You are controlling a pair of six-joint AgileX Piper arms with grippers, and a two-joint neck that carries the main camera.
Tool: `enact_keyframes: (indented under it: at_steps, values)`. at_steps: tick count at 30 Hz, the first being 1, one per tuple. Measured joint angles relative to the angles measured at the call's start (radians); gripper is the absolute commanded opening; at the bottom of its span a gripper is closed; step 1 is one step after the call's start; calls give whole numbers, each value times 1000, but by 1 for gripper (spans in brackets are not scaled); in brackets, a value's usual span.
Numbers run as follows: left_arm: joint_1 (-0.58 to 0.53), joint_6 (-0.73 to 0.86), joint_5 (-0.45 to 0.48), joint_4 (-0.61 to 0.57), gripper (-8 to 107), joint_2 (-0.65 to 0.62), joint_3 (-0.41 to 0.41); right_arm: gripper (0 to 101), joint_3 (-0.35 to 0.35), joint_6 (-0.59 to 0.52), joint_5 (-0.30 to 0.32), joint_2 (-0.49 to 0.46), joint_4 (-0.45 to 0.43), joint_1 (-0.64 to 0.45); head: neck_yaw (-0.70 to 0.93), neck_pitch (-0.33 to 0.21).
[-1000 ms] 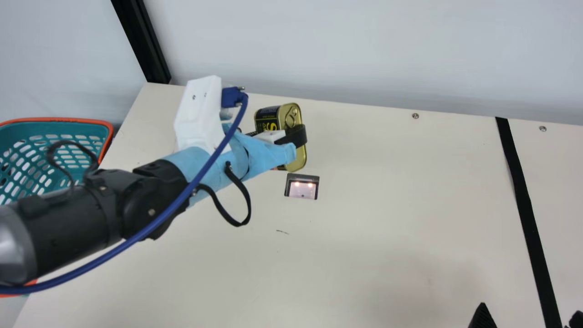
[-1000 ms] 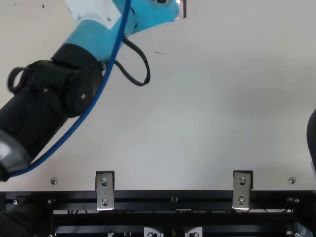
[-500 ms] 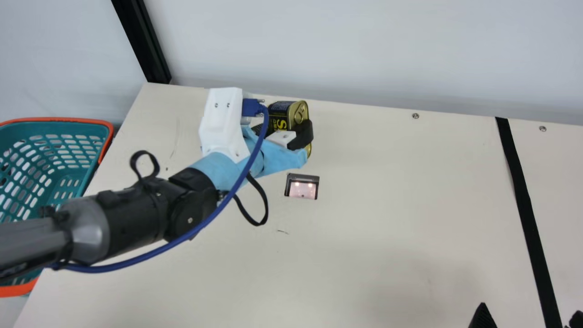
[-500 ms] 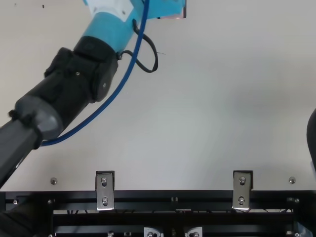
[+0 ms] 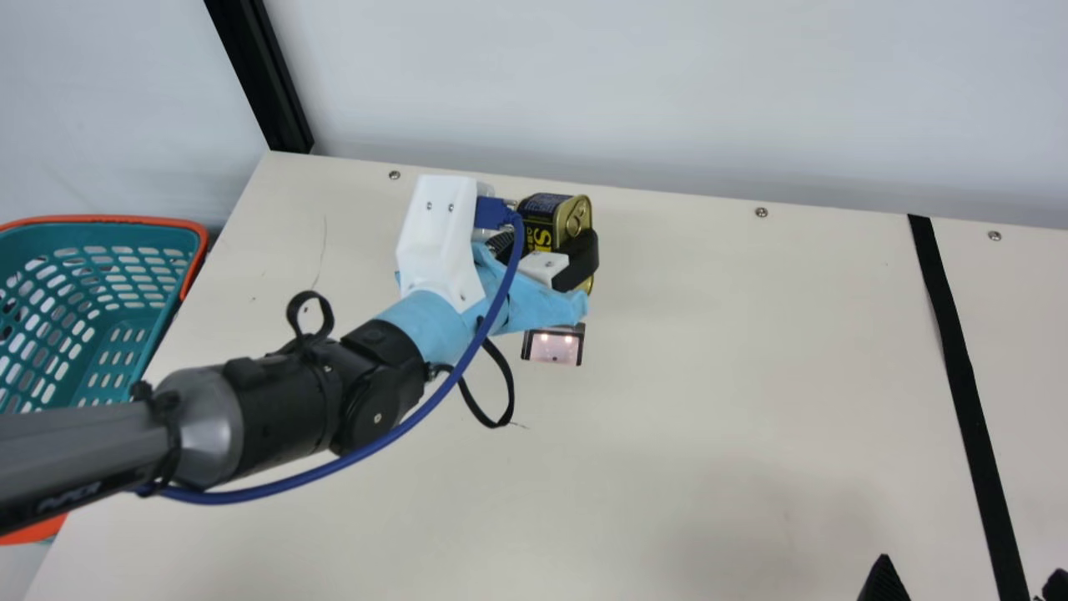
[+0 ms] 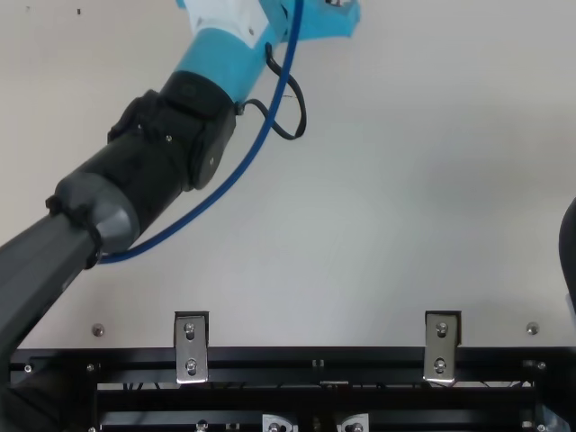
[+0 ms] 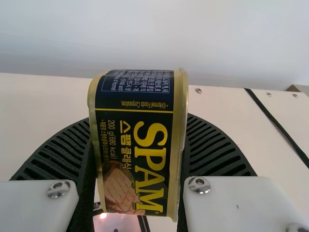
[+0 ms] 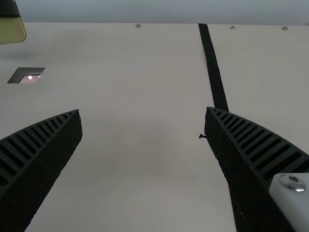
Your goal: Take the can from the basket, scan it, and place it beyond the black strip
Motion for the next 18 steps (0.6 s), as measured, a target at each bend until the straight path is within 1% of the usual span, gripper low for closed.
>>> enact_keyframes:
  at_steps: [4,9,18]
  values:
    - [-26,5,8,16,10,-36,17,101,0,0,0,0,0,0,0,0]
    - [-56,8,40,44,10,-97,44,101,0,0,0,0,0,0,0,-5]
    - [-82,-62,107,138,10,-224,114,101,0,0,0,0,0,0,0,-5]
